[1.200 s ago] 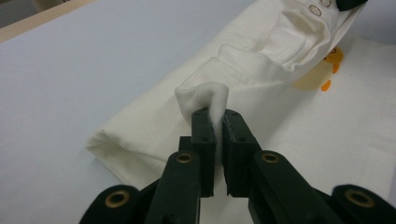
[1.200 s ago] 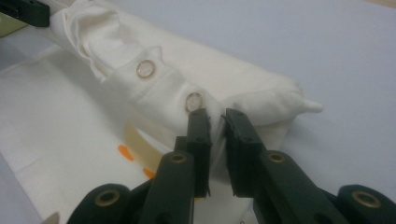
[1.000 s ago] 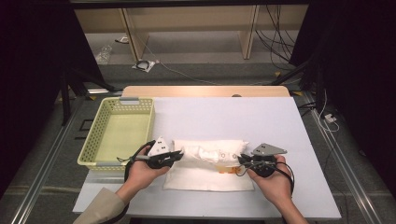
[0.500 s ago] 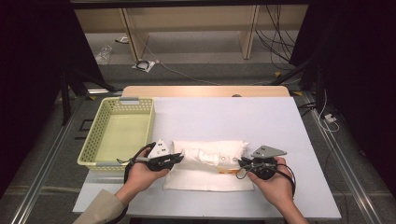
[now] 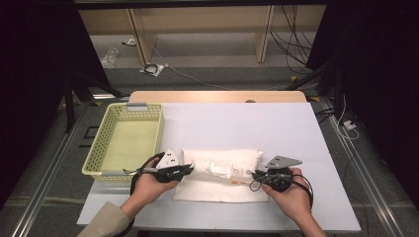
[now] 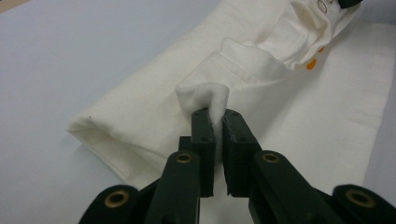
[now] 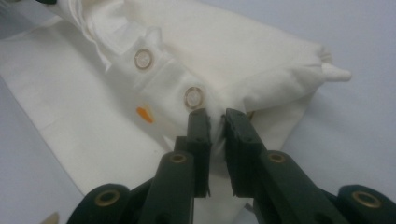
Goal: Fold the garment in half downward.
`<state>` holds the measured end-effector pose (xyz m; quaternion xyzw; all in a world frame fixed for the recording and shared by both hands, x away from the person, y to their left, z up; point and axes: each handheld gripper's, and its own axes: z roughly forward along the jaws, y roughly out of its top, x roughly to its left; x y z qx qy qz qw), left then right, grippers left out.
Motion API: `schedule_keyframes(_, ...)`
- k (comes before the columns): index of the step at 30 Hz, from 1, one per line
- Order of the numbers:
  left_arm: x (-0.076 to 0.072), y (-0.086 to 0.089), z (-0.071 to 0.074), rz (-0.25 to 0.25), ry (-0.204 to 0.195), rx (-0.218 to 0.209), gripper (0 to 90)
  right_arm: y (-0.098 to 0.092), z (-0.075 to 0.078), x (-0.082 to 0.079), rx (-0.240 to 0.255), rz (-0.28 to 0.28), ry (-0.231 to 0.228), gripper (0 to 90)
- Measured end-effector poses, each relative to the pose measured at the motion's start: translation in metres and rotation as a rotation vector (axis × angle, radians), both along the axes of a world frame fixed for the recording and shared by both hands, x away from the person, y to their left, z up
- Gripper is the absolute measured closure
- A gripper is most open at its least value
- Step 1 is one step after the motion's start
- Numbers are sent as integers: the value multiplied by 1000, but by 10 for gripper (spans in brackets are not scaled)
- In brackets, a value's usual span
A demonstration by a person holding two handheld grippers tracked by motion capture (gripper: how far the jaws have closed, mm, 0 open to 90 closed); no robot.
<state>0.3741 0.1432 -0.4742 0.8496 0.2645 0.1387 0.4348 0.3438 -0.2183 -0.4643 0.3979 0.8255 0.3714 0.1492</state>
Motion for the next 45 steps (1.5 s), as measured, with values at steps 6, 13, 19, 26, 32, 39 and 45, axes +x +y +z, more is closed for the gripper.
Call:
schedule_keyframes(6, -2, 1, -2, -1, 9, 10, 840, 0, -1, -1, -7, 11, 17, 813)
schedule_keyframes(13, -4, 5, -3, -1, 20, 16, 848, -1, 1, -3, -10, 17, 26, 819)
schedule_keyframes(19, -5, 4, -4, -9, 30, 24, 850, -1, 1, -4, -21, 27, 35, 817)
schedule_keyframes(26, -10, 3, -7, -27, 48, 41, 848, -2, -2, -8, -36, 45, 75, 808)
schedule_keyframes(32, -14, 4, -10, -41, 74, 66, 835, -5, -5, -12, -51, 66, 100, 792)
schedule_keyframes(39, -23, 4, -10, -53, 89, 88, 763, -9, -7, -18, -53, 76, 128, 749)
schedule_keyframes(45, -32, 7, -5, -66, 104, 95, 607, -19, -3, -26, -32, 53, 127, 713)
